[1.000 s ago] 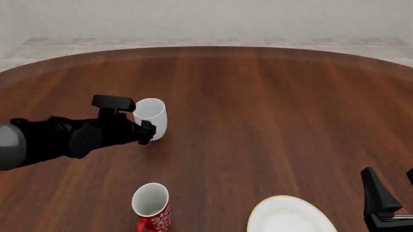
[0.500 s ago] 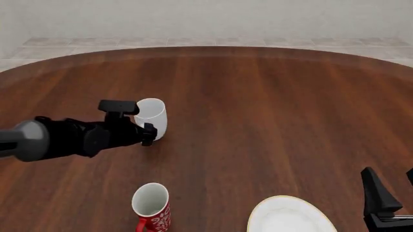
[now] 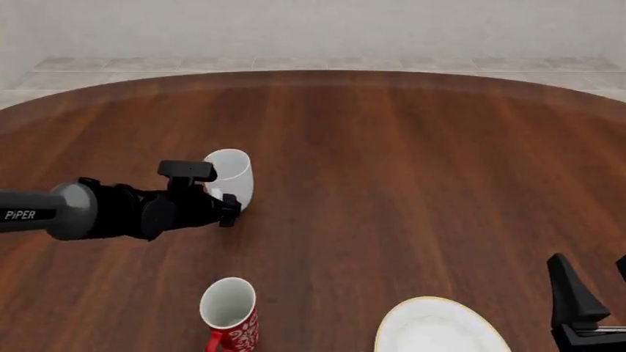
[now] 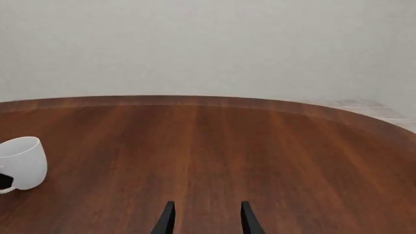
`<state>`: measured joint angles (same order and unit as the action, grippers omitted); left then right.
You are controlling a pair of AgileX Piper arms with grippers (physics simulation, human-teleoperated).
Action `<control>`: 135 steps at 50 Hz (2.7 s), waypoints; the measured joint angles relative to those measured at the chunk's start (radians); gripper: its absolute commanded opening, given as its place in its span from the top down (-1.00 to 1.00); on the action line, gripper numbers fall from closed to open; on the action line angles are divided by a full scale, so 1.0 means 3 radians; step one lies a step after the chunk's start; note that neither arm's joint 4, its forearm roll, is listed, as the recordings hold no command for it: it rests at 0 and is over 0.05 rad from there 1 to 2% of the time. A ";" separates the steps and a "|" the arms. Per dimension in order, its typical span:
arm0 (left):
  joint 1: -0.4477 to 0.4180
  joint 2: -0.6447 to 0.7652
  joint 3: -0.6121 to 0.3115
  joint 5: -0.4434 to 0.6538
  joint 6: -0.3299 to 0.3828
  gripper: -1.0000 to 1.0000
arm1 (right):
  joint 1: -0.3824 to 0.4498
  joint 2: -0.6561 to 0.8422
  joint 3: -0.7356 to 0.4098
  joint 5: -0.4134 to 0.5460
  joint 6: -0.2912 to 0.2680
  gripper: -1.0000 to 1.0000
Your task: Put the white mug on the plate.
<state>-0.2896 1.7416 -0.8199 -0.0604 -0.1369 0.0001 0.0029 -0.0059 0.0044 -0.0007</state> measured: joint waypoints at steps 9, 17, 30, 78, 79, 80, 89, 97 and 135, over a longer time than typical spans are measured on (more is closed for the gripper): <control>-0.0001 0.0098 -0.0031 -0.0016 -0.0012 -1.00 | 0.0000 0.0000 0.0000 0.0000 0.0000 -1.00; -0.0006 0.0171 -0.0058 -0.0033 -0.0017 -1.00 | 0.0000 0.0000 0.0000 0.0000 0.0000 -1.00; -0.0013 0.0175 -0.0049 -0.0069 -0.0039 1.00 | 0.0000 0.0000 0.0000 0.0000 0.0000 -1.00; -0.0487 -0.1239 0.0330 0.0510 -0.0196 1.00 | 0.0000 0.0000 0.0000 0.0000 0.0000 -1.00; -0.0513 -0.1279 0.0335 0.0537 -0.0211 1.00 | 0.0000 0.0000 0.0000 0.0000 0.0000 -1.00; -0.0539 -0.1318 0.0340 0.0561 -0.0227 1.00 | 0.0000 0.0000 0.0000 0.0000 0.0000 -1.00; -0.0773 -0.1699 0.0349 0.0827 -0.0377 1.00 | 0.0000 0.0000 0.0000 0.0000 0.0000 -1.00; -0.0927 -0.1980 0.0358 0.1049 -0.0433 1.00 | 0.0000 0.0000 0.0000 0.0000 0.0000 -1.00; -0.1723 -0.2455 0.0365 0.1455 -0.0682 1.00 | 0.0000 0.0000 0.0000 0.0000 0.0000 -1.00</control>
<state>-0.8066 1.0052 -0.7105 0.3761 -0.3416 0.0001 0.0029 -0.0059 0.0044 -0.0007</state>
